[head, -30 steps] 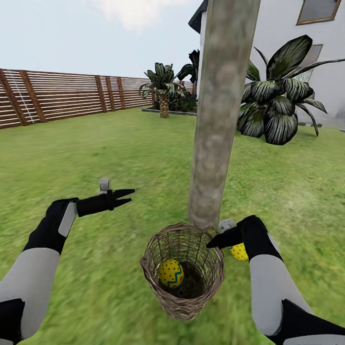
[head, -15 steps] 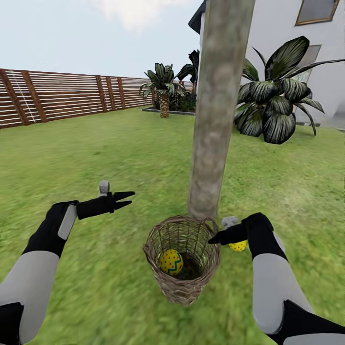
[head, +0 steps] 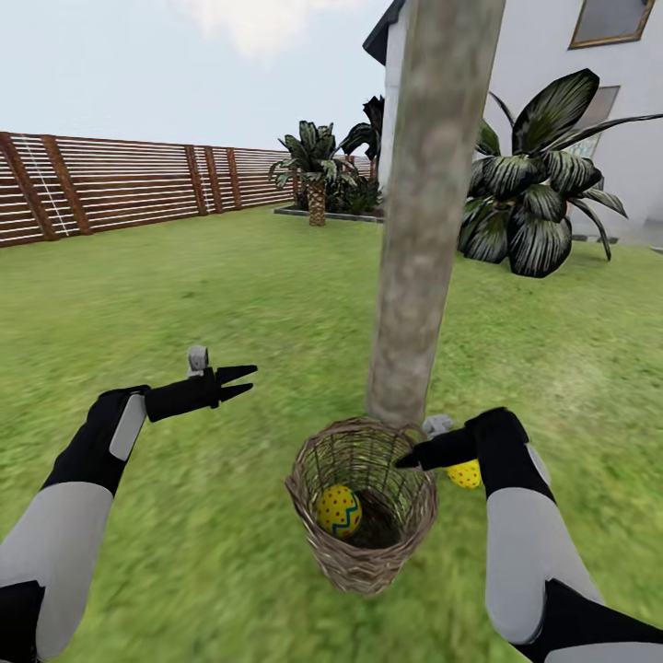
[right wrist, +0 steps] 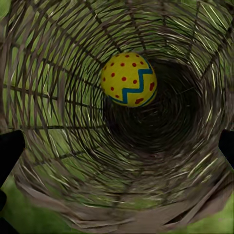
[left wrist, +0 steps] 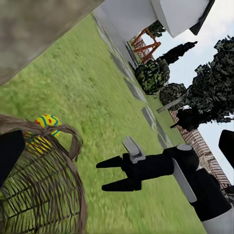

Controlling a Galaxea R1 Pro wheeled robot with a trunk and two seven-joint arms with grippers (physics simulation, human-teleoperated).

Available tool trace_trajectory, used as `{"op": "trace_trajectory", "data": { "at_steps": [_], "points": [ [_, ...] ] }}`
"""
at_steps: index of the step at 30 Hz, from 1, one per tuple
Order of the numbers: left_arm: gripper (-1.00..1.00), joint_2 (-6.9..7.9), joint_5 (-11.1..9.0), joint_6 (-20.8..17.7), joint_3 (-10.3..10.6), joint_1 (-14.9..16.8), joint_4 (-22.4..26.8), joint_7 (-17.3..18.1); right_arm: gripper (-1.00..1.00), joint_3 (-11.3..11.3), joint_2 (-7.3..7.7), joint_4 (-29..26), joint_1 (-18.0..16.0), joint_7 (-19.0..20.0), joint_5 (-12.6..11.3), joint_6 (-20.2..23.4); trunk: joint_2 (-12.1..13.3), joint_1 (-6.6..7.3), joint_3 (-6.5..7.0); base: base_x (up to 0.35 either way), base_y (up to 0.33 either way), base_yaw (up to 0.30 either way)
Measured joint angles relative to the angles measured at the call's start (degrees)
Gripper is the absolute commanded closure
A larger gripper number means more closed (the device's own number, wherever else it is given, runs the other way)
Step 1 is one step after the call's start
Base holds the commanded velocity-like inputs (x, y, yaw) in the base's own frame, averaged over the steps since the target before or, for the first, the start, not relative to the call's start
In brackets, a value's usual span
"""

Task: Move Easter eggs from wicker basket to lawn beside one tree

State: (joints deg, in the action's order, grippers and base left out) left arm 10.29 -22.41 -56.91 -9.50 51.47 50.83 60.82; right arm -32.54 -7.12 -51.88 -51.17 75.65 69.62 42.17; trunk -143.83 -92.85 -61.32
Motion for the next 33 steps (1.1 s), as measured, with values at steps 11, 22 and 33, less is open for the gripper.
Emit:
{"op": "trace_trajectory", "data": {
  "at_steps": [11,22,33],
  "points": [
    [-1.0,-0.07,0.0,0.0,0.1,0.0,0.0,0.0,-1.0,0.1,-0.89,1.2,1.4,-5.8,0.7,0.1,0.0,-0.01,0.0,0.173,0.18,0.0],
    [-1.0,-0.01,0.0,0.0,0.1,-0.2,0.5,0.0,-1.0,0.3,-2.11,6.8,2.4,-19.3,0.1,0.3,0.0,-0.13,-0.88,0.008,0.006,0.0],
    [-1.0,-0.04,0.1,0.0,0.1,-0.2,0.4,-0.2,-1.0,1.3,-2.79,11.8,2.3,-32.7,-3.1,0.4,-0.2,-0.41,-3.32,0.0,0.0,0.0]
  ]
}}
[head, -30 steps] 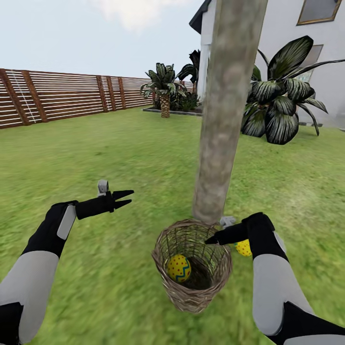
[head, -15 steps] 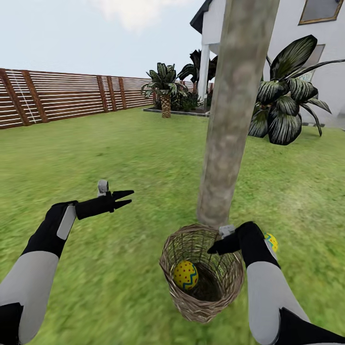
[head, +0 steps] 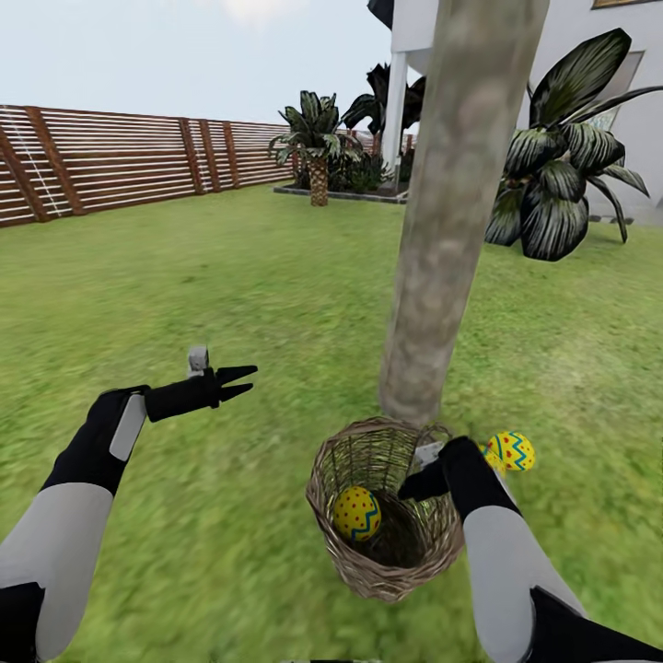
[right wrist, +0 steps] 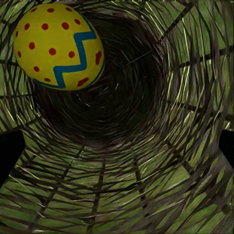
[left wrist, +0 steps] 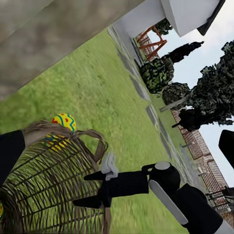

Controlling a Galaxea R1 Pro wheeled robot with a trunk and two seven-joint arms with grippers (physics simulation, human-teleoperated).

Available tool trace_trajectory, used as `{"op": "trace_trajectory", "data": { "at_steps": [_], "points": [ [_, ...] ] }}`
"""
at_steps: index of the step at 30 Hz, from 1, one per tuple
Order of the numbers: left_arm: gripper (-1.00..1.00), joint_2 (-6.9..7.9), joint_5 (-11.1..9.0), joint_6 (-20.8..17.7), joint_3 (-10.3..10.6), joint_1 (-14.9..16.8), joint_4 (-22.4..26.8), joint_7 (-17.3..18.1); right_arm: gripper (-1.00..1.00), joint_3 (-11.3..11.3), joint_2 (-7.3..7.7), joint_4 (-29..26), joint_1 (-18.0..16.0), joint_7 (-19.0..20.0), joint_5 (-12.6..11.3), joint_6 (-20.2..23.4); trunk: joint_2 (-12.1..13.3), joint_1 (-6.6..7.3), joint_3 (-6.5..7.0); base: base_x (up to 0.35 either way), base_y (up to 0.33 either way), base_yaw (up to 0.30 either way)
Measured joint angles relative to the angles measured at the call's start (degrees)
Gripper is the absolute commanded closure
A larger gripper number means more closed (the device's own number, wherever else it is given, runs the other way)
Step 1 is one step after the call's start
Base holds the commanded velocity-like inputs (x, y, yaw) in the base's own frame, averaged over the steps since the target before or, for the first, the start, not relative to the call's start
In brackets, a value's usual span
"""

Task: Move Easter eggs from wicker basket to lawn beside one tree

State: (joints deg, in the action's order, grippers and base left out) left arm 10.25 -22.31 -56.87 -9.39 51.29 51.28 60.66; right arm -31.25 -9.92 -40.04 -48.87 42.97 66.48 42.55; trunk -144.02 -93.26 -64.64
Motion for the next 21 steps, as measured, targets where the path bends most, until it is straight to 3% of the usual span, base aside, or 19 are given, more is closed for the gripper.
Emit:
{"op": "trace_trajectory", "data": {
  "at_steps": [4,6,8,9,12,13,16,21],
  "points": [
    [-1.0,-0.05,0.0,0.0,0.0,0.0,-0.1,0.0,-1.0,2.6,0.0,0.1,-0.1,-0.7,-2.5,0.1,-0.1,-0.1,-0.89,0.0,0.0,0.0],
    [-1.0,-0.06,0.0,0.0,0.1,0.0,-0.2,-0.1,-1.0,5.7,0.0,0.1,-0.3,-1.1,-5.4,0.6,-0.1,-0.15,-1.33,0.0,0.0,0.0],
    [-1.0,-0.11,0.0,0.0,0.1,0.0,-0.3,-0.1,-1.0,8.5,0.0,0.1,-0.8,-2.4,-8.1,4.0,-0.1,-0.21,-1.77,0.0,0.0,0.0],
    [-1.0,-0.13,0.0,0.0,0.1,0.0,-0.3,-0.1,-1.0,11.1,0.0,0.1,-1.8,-3.8,-11.0,7.0,-0.1,-0.23,-1.99,0.0,0.0,0.0],
    [-1.0,-0.14,0.1,0.0,0.1,0.0,-0.4,-0.2,-1.0,16.1,0.0,0.0,-3.0,-6.3,-16.5,9.6,-0.2,-0.31,-2.66,0.0,0.0,0.0],
    [-1.0,-0.14,0.1,0.0,0.1,0.0,-0.4,-0.2,-1.0,17.8,0.0,0.0,-3.4,-7.9,-19.4,11.1,-0.2,-0.33,-2.88,0.0,0.0,0.0],
    [-1.0,-0.2,0.1,0.0,0.1,0.0,-0.5,-0.3,-1.0,19.5,0.0,3.7,-6.1,-13.2,-25.3,13.8,-0.2,-0.41,-3.55,0.0,0.0,0.0],
    [-1.0,-0.23,0.1,0.0,0.1,0.0,-0.5,-0.3,-1.0,19.8,0.0,11.3,-8.6,-19.1,-26.8,13.5,-0.3,-0.54,-4.66,0.0,0.0,0.0]
  ]
}}
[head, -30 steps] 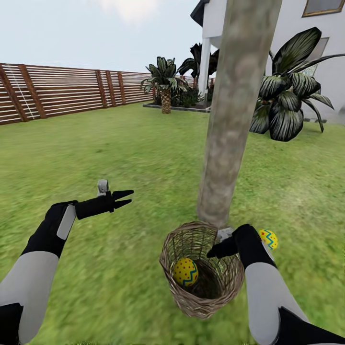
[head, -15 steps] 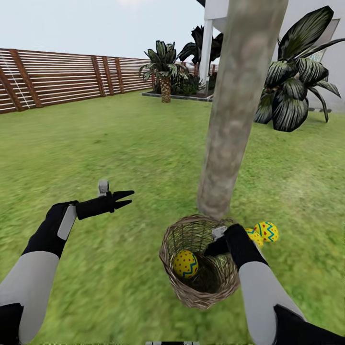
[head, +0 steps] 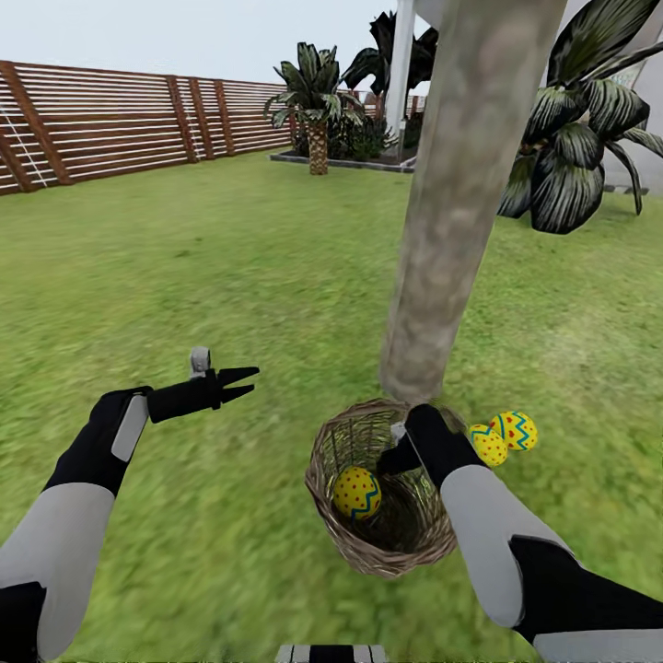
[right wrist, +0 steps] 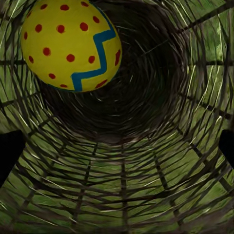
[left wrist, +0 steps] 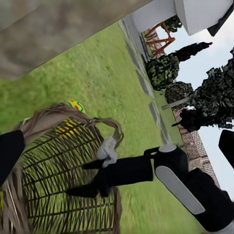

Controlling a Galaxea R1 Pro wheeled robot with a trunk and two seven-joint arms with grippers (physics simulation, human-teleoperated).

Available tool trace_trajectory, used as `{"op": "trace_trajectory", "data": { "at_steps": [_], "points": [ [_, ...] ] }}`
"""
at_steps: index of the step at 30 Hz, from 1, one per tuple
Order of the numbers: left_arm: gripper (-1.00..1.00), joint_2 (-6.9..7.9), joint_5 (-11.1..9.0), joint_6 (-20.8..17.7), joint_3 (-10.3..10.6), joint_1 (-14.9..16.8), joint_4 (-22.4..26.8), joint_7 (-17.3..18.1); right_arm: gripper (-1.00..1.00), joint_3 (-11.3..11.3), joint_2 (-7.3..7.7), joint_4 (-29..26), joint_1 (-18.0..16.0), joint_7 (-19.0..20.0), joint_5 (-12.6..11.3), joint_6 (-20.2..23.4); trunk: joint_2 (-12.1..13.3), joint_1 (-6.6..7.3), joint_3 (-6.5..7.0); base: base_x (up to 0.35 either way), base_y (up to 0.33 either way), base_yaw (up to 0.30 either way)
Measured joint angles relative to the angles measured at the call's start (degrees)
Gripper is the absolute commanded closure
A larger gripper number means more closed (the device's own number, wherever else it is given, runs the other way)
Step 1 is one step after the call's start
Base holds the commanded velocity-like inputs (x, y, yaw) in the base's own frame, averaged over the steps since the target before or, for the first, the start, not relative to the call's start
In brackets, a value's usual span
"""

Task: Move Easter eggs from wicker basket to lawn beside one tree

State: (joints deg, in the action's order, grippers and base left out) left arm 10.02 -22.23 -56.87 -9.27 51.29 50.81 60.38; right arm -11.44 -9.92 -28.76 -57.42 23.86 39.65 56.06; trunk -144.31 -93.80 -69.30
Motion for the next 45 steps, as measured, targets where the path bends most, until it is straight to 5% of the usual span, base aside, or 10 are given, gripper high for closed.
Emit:
{"op": "trace_trajectory", "data": {
  "at_steps": [8,31,45],
  "points": [
    [-1.0,-0.07,0.1,0.0,0.0,0.0,0.0,-0.1,-1.0,-0.1,-0.01,5.0,-0.3,-3.0,-0.1,-8.6,-0.1,-0.21,-1.77,0.0,0.0,0.0],
    [-1.0,-0.02,0.2,0.0,0.0,0.0,0.0,-0.1,-1.0,0.2,-0.01,4.7,-0.4,-4.2,0.0,-14.9,-0.4,-0.8,-6.87,0.0,0.0,0.0],
    [-1.0,-0.17,0.1,0.1,0.2,0.0,-0.2,0.1,-1.0,0.3,-0.01,5.0,-0.3,-4.0,0.3,-14.8,-0.4,-0.76,-6.88,0.151,0.07,0.0]
  ]
}}
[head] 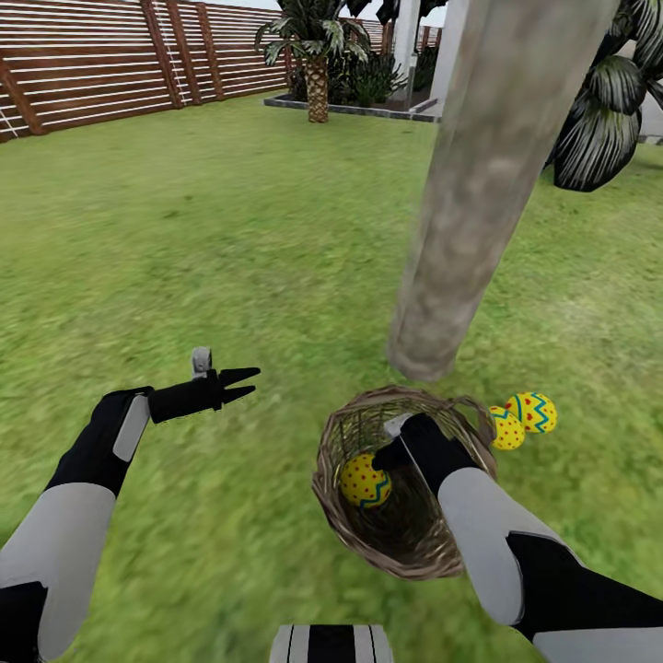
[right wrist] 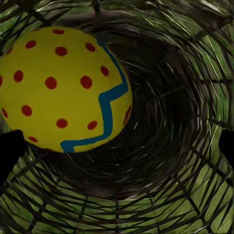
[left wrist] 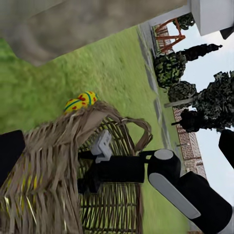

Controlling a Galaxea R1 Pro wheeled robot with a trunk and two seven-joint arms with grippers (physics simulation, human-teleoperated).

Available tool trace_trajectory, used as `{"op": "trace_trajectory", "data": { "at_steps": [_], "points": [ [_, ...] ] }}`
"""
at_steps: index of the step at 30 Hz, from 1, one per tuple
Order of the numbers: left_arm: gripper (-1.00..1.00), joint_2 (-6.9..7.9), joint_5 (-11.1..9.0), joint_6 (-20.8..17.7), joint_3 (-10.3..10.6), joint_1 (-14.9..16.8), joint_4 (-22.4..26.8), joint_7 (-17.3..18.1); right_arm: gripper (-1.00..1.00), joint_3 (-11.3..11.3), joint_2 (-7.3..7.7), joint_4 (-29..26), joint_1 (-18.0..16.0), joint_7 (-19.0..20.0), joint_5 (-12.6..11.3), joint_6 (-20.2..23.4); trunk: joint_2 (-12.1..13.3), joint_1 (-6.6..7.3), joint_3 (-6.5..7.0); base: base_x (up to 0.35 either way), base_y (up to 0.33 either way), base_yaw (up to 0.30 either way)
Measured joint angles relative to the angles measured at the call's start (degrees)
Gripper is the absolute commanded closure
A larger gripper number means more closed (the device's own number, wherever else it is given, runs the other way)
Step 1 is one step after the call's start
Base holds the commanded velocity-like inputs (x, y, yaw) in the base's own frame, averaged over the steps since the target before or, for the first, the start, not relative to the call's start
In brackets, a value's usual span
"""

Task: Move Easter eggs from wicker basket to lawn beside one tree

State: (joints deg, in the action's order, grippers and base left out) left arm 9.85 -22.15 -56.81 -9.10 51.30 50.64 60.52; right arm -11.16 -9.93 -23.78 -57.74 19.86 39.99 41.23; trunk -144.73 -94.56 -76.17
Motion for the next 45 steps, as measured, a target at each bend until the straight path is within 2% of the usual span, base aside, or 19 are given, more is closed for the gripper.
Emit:
{"op": "trace_trajectory", "data": {
  "at_steps": [9,12,14,16,19,26,34,39,45],
  "points": [
    [-1.0,-0.01,-0.1,0.0,0.0,0.0,0.0,-0.1,-1.0,1.8,0.0,0.4,0.0,0.5,0.1,-0.2,0.0,-0.03,0.0,0.096,0.044,0.0],
    [-1.0,-0.01,-0.1,0.0,0.0,0.0,0.0,-0.2,-1.0,4.3,0.0,0.7,0.1,0.6,0.1,-0.2,0.0,-0.03,0.0,0.0,0.0,0.0],
    [-1.0,0.0,-0.1,0.0,0.0,0.0,0.0,-0.2,-1.0,7.6,-0.01,1.0,0.2,0.6,0.1,-0.3,0.0,-0.03,0.0,0.0,0.0,0.0],
    [-1.0,0.0,-0.1,0.0,-0.1,0.0,0.0,-0.2,-1.0,8.7,-0.02,1.0,0.2,0.8,0.1,-0.3,0.0,-0.03,0.0,0.0,0.0,0.0],
    [-1.0,0.0,-0.1,0.0,0.0,0.0,0.0,-0.2,-1.0,9.2,0.04,0.6,0.2,4.3,0.3,-0.4,0.0,-0.03,0.0,0.0,0.0,0.0],
    [-1.0,0.0,-0.1,0.0,-0.1,0.0,0.0,-0.2,-1.0,9.4,0.21,0.4,0.2,8.6,0.5,-1.9,0.0,-0.03,0.0,0.0,0.0,0.0],
    [-1.0,-0.06,-0.1,0.0,0.0,0.0,0.0,-0.2,-1.0,9.6,0.2,0.5,0.2,8.8,0.7,-1.5,0.0,-0.03,0.0,0.0,0.0,0.0],
    [-1.0,-0.05,-0.1,0.0,0.0,0.0,0.0,-0.2,-1.0,13.2,0.12,0.4,0.2,8.8,0.6,-1.3,0.0,-0.03,0.0,0.0,0.0,0.0],
    [-1.0,0.01,-0.1,0.0,-0.1,0.0,0.0,-0.3,-1.0,14.5,0.08,0.2,0.2,8.9,0.5,-1.7,0.0,-0.03,0.0,0.0,0.0,0.0]
  ]
}}
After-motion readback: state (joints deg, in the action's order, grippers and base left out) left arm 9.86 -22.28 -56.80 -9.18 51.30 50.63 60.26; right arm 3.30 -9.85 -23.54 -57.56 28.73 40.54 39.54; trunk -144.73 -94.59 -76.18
